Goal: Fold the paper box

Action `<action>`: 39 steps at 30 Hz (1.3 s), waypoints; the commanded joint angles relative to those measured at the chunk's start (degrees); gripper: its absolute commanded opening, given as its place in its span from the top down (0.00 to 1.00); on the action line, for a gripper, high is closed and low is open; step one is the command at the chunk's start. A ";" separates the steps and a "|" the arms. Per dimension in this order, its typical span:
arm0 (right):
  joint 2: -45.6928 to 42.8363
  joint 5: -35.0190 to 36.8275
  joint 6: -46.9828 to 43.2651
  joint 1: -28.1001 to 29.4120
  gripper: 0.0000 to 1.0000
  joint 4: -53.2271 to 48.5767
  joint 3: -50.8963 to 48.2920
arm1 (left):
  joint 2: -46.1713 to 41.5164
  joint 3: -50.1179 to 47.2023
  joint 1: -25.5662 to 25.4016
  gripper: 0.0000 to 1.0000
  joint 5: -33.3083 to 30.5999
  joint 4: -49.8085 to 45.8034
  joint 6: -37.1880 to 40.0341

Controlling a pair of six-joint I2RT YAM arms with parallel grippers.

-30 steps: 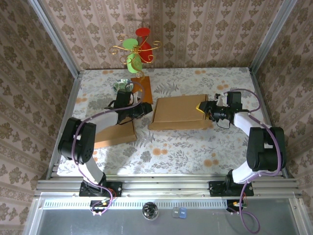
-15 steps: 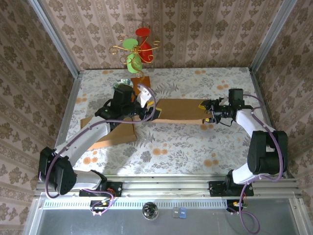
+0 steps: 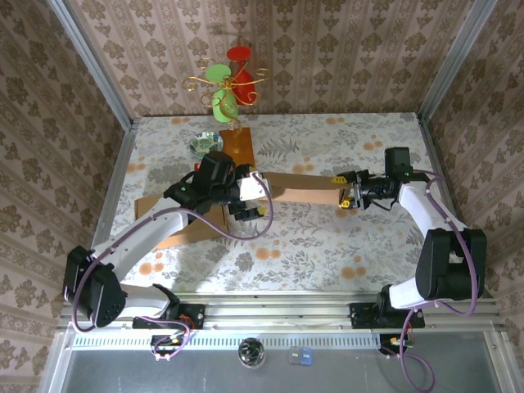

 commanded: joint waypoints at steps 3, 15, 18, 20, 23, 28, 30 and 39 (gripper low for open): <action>-1.99 -4.80 3.13 -0.19 0.55 -3.18 -0.50 | 1.47 0.43 -0.74 0.06 -1.46 -0.95 5.59; -2.80 -6.61 6.22 0.79 0.54 -1.41 -8.81 | 4.73 0.95 -2.93 0.32 -0.63 -0.63 4.57; -2.31 -7.16 9.13 0.60 0.52 3.59 -11.45 | 6.33 1.99 -3.53 0.40 0.32 -3.08 4.23; -1.32 -7.67 10.24 0.40 0.50 5.70 -12.06 | 6.99 2.22 -3.80 0.41 0.46 -4.16 3.94; 0.46 -8.37 11.14 0.01 0.46 7.50 -12.33 | 7.37 2.31 -3.91 0.41 0.54 -4.74 3.85; 3.04 -8.49 11.92 -1.12 0.41 9.49 -13.09 | 9.31 4.54 -3.95 0.41 0.64 -6.88 3.60; 3.70 -8.68 12.72 -1.67 0.41 11.07 -13.68 | 10.48 6.10 -3.94 0.42 0.76 -8.26 3.52; 5.55 -9.45 11.72 -3.19 0.43 10.85 -13.53 | 13.51 9.04 -3.91 0.30 1.79 -10.71 5.03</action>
